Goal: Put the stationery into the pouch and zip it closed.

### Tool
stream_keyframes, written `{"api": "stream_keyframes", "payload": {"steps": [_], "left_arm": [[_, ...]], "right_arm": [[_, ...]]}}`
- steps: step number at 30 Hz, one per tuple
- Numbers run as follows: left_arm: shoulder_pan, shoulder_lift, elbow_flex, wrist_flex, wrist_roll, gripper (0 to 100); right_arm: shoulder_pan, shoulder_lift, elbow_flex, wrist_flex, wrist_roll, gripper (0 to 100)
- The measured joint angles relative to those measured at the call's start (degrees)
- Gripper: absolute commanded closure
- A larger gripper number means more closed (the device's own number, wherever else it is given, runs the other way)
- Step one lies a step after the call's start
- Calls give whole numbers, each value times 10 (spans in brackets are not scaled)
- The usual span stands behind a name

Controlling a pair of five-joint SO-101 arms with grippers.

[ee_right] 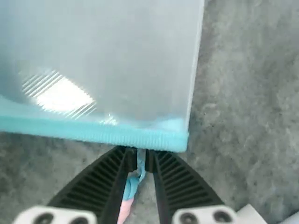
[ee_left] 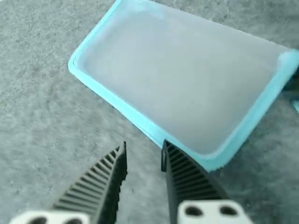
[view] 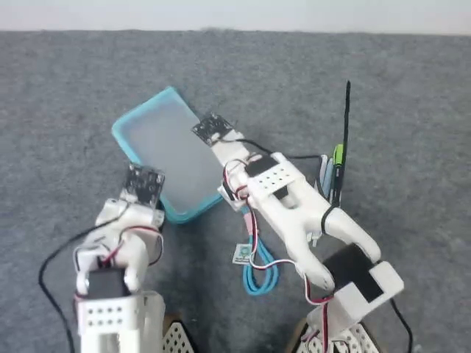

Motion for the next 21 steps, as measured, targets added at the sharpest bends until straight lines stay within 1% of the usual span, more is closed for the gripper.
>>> {"api": "stream_keyframes", "payload": {"steps": [2,5,10,13,15,19,21], "left_arm": [[3,72,-51,-1,0,878],[33,181,-115,-1,3,878],[131,309,-178,-1,50,877],[200,340,-189,-1,76,877],[247,352,-190,-1,99,877],[322,367,-198,-1,172,876],[333,375,-206,-4,211,876]], "right_arm": [[1,-21,1,10,-5,946],[4,-90,22,17,-11,946],[14,-252,102,48,-12,946],[35,-348,158,55,-12,946],[51,-385,195,59,-12,946],[99,-397,249,60,-12,946],[117,-398,253,60,-12,946]]}}
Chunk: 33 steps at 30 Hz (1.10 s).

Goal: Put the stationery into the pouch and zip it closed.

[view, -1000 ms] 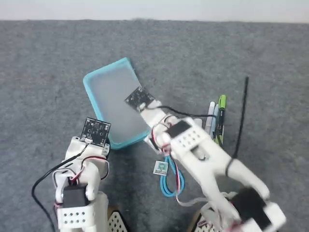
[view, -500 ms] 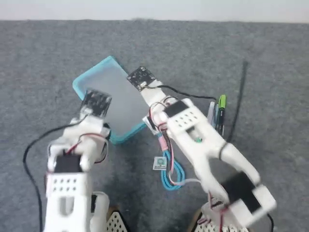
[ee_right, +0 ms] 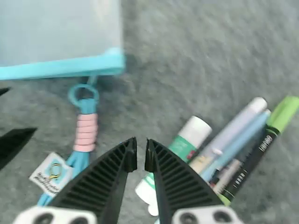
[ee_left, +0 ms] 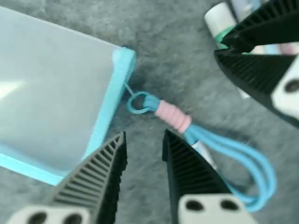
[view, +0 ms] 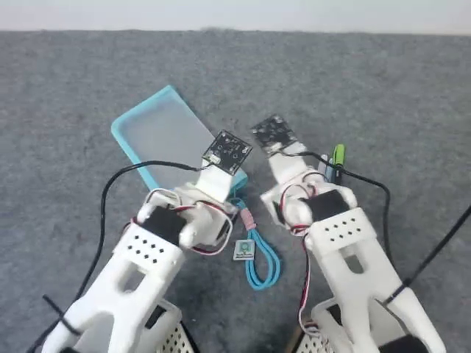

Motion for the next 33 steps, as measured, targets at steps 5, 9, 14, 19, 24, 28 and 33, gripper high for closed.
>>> {"api": "stream_keyframes", "payload": {"steps": [5,9,14,19,24,28,33], "left_arm": [[-73,3,-14,-7,36,876],[-246,2,-15,-22,33,876],[-395,2,-15,-22,-56,876],[-427,2,11,-23,-105,876],[-429,2,30,-62,-108,876],[-429,2,41,-73,-108,876],[-429,2,41,-73,-108,876]], "right_arm": [[-31,4,1,0,0,946],[-113,52,1,-4,0,946],[-141,139,1,-60,0,946],[-143,193,1,-105,-1,943],[-144,235,-21,-113,-48,829],[-144,284,-55,-114,-76,757],[-144,303,-76,-114,-81,754]]}}
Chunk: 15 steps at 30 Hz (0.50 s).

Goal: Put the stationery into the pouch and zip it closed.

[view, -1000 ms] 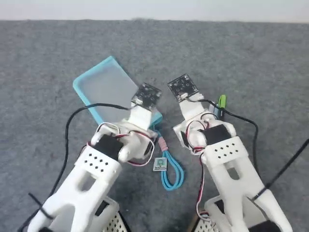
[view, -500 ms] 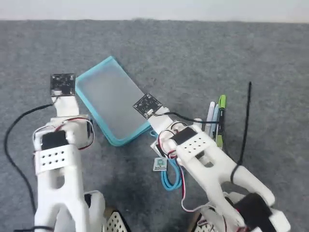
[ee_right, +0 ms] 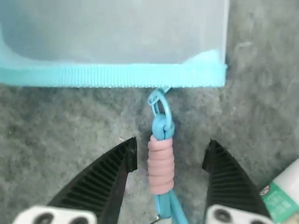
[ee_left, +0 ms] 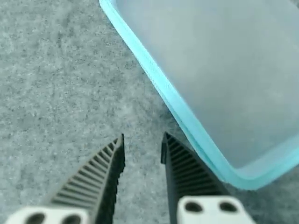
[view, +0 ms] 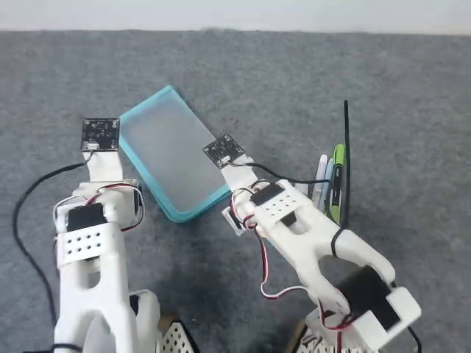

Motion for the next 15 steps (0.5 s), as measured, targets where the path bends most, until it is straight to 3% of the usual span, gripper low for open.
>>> {"api": "stream_keyframes", "payload": {"steps": [2,10,15], "left_arm": [[0,0,0,0,0,876],[0,0,0,0,0,876],[0,-1,0,-6,0,876]], "right_arm": [[0,1,1,0,0,768],[2,34,0,-3,0,991],[17,76,-43,6,25,993]]}}
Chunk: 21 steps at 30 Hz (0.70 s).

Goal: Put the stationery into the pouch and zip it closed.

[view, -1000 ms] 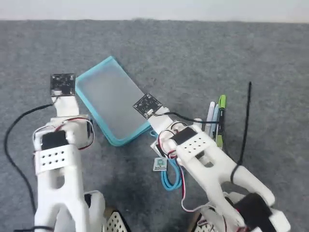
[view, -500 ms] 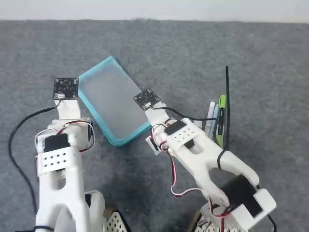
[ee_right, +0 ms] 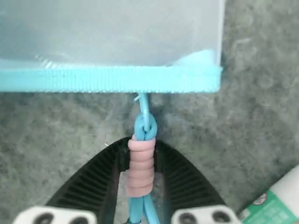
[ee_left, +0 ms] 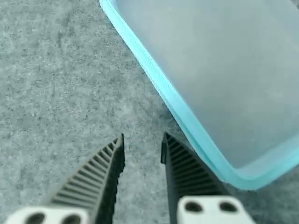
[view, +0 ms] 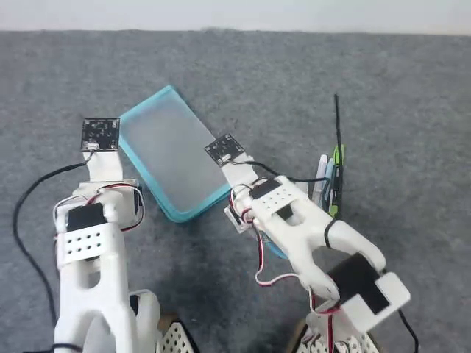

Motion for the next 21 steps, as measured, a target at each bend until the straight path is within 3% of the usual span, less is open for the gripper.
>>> {"api": "stream_keyframes", "payload": {"steps": [4,9,17,21], "left_arm": [[-2,-10,0,-38,0,876],[-2,-10,0,-82,0,876],[57,7,0,-100,16,877],[86,67,0,-114,37,880]], "right_arm": [[35,-6,-37,68,6,993],[80,-129,-40,113,6,993],[62,-322,-44,185,16,993],[62,-352,-130,236,19,993]]}}
